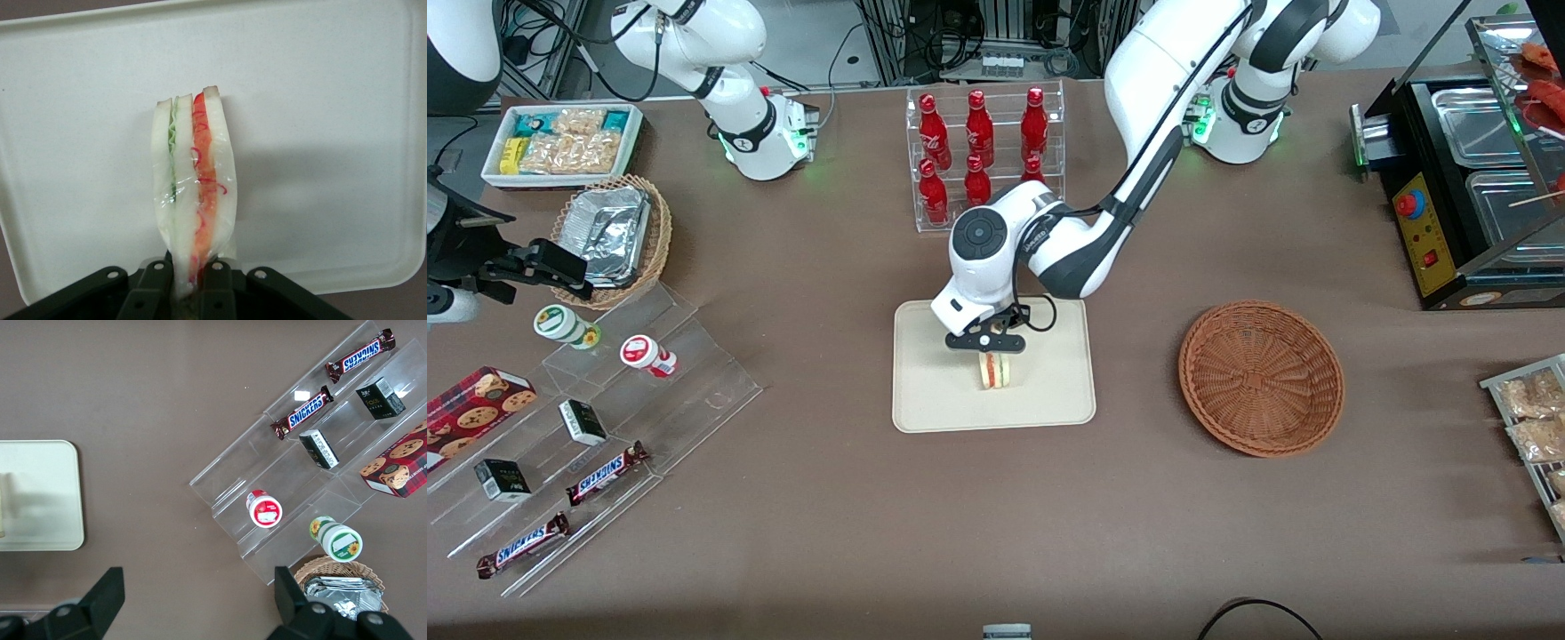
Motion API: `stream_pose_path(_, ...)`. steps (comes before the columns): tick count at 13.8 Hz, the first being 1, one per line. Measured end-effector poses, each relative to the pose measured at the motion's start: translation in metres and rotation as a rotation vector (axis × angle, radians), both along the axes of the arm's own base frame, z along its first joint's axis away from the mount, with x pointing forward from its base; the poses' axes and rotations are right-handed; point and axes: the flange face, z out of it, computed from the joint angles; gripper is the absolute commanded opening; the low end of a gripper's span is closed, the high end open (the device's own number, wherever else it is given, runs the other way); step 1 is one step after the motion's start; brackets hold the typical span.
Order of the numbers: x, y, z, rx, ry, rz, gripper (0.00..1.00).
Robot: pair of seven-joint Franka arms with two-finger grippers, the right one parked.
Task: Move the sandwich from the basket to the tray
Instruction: 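Lower the held sandwich onto the white tray, then open the left gripper to release the sandwich on the tray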
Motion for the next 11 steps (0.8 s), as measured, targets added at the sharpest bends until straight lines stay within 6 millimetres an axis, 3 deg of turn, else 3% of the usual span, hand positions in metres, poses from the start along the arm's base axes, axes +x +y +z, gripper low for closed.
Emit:
stream_pose_path(2, 0.0, -0.002, -0.007, -0.003, -0.003, -0.003, 0.06)
stream_pose_path(3, 0.001, -0.003, -0.013, -0.007, -0.009, -0.006, 0.38)
stream_pose_path(4, 0.001, -0.003, -0.02, -0.004, -0.013, -0.011, 0.9)
stream_pose_path(5, 0.001, -0.004, -0.025, -0.003, -0.014, -0.013, 1.0)
stream_pose_path(9, 0.004, -0.007, -0.021, -0.011, -0.025, -0.014, 1.0)
stream_pose_path(11, 0.009, -0.009, -0.007, -0.028, -0.044, -0.003, 1.0)
